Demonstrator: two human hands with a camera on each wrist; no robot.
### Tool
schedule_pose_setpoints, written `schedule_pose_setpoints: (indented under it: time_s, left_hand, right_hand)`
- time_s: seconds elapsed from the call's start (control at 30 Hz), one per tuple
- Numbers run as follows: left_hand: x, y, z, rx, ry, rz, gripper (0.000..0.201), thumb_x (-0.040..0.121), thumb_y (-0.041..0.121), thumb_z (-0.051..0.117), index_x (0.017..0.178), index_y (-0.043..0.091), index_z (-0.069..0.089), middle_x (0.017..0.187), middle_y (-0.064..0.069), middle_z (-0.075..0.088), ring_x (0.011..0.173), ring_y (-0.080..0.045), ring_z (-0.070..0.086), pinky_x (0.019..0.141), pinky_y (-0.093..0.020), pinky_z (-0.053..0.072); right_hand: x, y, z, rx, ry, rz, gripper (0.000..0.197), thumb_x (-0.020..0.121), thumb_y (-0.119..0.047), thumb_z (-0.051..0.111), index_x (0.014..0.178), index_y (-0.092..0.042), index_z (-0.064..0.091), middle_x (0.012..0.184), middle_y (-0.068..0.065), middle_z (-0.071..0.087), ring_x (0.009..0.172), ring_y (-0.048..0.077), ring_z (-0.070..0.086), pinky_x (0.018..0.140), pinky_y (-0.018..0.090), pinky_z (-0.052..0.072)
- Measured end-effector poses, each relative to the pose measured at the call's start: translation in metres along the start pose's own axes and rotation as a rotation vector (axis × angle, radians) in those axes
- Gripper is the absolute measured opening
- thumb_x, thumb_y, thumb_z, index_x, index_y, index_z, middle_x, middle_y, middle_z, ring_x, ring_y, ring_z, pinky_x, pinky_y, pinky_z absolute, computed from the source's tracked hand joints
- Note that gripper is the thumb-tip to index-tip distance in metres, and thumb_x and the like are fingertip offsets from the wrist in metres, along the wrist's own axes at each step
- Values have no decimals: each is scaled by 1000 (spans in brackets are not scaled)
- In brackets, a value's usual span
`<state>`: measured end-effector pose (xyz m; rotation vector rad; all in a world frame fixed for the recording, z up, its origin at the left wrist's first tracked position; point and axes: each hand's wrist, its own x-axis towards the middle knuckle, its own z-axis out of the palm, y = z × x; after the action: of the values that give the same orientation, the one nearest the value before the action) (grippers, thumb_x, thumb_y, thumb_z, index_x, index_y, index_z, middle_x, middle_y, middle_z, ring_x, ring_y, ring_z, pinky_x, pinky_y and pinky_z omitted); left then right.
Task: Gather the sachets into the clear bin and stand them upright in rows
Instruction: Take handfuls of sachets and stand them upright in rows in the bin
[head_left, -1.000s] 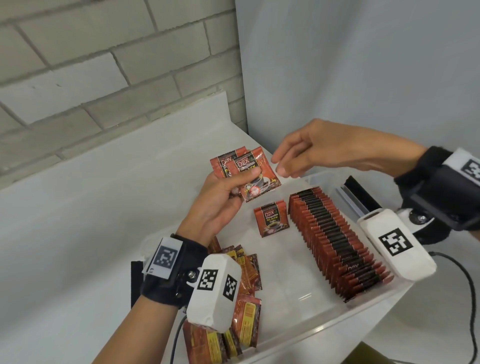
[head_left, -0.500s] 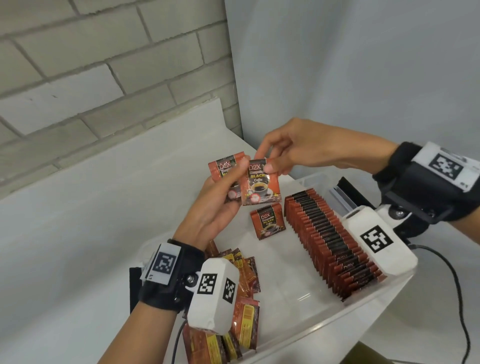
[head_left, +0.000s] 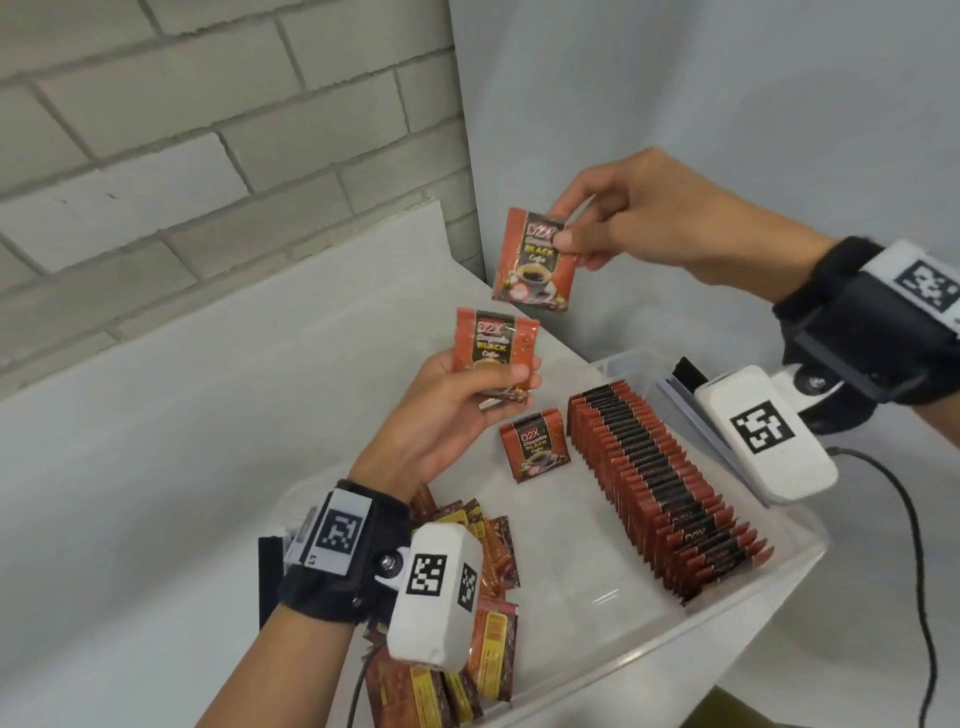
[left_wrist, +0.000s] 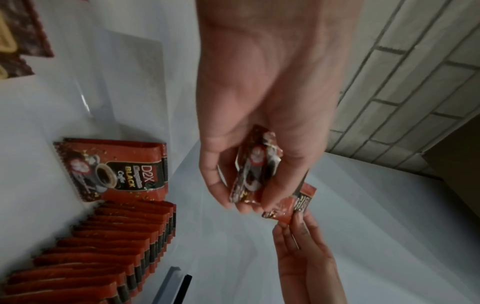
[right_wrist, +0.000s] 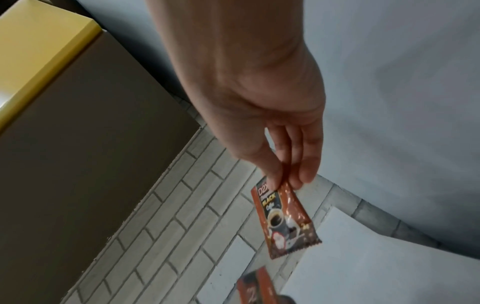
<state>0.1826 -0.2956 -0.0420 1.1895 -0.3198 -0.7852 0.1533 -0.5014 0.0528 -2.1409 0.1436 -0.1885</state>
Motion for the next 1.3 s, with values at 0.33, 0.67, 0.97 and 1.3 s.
schedule_pose_setpoints:
  time_s: [0.33, 0.67, 0.97, 1.3]
  left_hand:
    - [-4, -2, 5, 95, -25, -50, 37, 74, 14, 68, 109, 3, 65, 100, -10, 73, 83, -19, 71, 75, -25, 57]
    - [-9, 9, 6, 248, -1, -35, 34, 73, 24, 69, 104, 9, 67, 97, -8, 73, 91, -21, 70, 81, -29, 57]
    - [-14, 13, 10, 451, 40, -62, 40, 66, 11, 79, 105, 11, 70, 100, -8, 74, 90, -19, 70, 76, -26, 57]
    - [-29, 42, 10, 886, 124, 24, 24, 74, 33, 78, 94, 20, 71, 79, 3, 71, 71, -8, 65, 65, -21, 52]
  right_hand:
    - [-17, -2, 23, 49, -386, 77, 12, 90, -21, 64, 95, -12, 71, 86, 9, 75, 73, 15, 70, 72, 21, 58]
    - [-16, -3, 19, 25, -405, 98, 14, 77, -17, 76, 87, -7, 71, 76, 7, 74, 69, 16, 71, 65, 19, 58]
    - [-20, 1, 15, -44, -463, 95, 12, 79, -18, 76, 90, -13, 75, 78, 5, 75, 66, 9, 69, 64, 16, 57]
    - [-25, 13, 33, -235, -567, 38, 7, 78, -17, 78, 85, -19, 77, 70, -7, 74, 65, 7, 70, 70, 18, 58]
